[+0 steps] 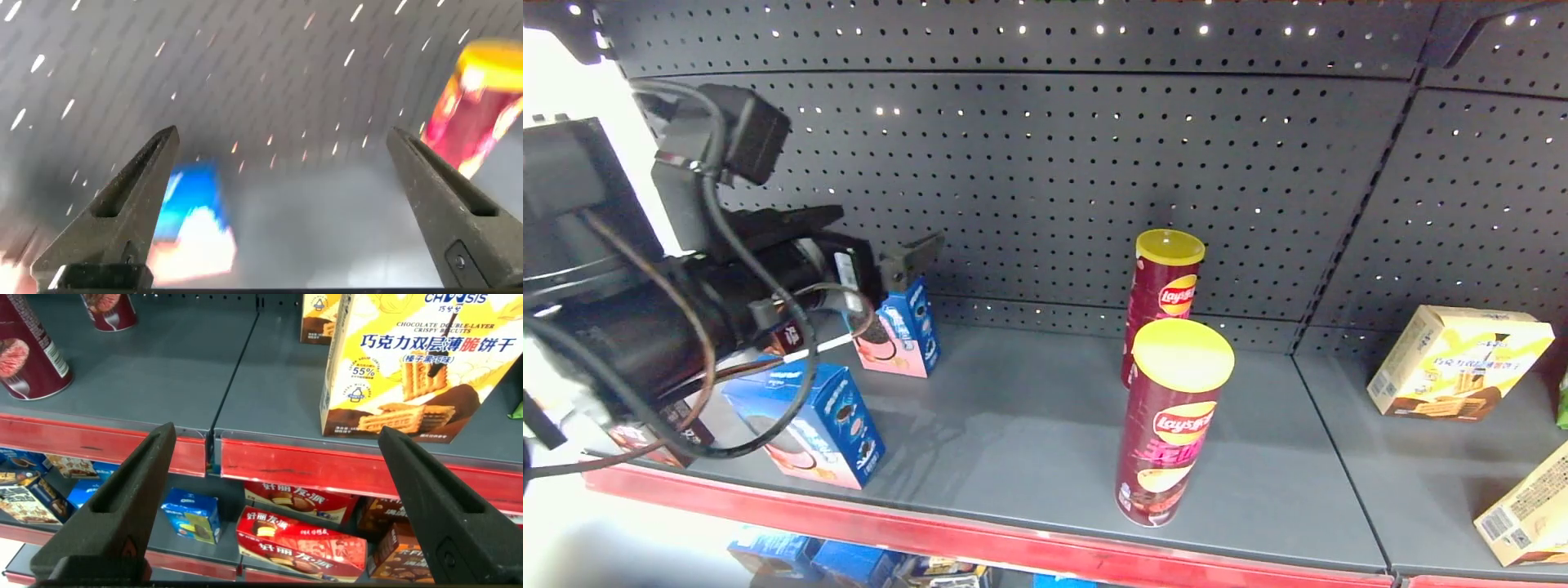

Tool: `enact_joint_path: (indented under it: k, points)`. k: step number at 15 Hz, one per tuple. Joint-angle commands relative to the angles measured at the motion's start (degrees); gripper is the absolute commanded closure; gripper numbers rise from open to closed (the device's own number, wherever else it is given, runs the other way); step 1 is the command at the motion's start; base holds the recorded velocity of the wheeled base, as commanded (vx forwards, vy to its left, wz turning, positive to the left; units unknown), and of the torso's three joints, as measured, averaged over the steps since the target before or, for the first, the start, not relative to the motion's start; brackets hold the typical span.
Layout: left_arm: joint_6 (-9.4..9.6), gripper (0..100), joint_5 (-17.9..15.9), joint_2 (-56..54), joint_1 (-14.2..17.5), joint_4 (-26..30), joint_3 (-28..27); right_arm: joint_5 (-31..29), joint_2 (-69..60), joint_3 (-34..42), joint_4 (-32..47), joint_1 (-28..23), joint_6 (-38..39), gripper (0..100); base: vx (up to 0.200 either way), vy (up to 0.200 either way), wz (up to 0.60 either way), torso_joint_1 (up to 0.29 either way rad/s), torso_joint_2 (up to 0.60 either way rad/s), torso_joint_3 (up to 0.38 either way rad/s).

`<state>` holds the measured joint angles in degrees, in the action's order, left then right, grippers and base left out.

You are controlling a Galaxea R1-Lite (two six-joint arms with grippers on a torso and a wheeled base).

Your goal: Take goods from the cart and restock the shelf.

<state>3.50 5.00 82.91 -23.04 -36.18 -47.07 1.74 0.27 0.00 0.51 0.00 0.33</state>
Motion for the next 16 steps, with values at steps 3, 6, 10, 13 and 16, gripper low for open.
enact_joint_path:
  k: [3, 6, 10, 13, 16]
  points:
    - [-2.71, 0, -0.3, -20.9, 6.2, 7.2, 15.5, 0.0, 0.1, 0.0, 0.0, 0.0, 0.0, 0, 0.000, 0.000, 0.00, 0.000, 0.00, 0.000]
    - [-2.62, 0, -2.2, -30.3, 10.6, 12.3, 18.1, 0.0, 0.1, 0.0, 0.0, 0.0, 0.0, 0, 0.000, 0.000, 0.00, 0.000, 0.00, 0.000]
    - [-2.62, 0, -4.9, -43.2, 17.9, 16.8, 27.3, 0.0, 0.0, 0.0, 0.0, 0.0, 0.0, 0, 0.000, 0.000, 0.00, 0.000, 0.00, 0.000]
    - [-2.09, 0, -3.2, -52.5, 20.2, 16.2, 38.4, 0.0, 0.0, 0.0, 0.0, 0.0, 0.0, 0, 0.000, 0.000, 0.00, 0.000, 0.00, 0.000]
    - [-2.09, 0, -1.1, -56.3, 20.8, 16.5, 42.5, 0.0, 0.1, 0.0, 0.0, 0.0, 0.0, 0, 0.000, 0.000, 0.00, 0.000, 0.00, 0.000]
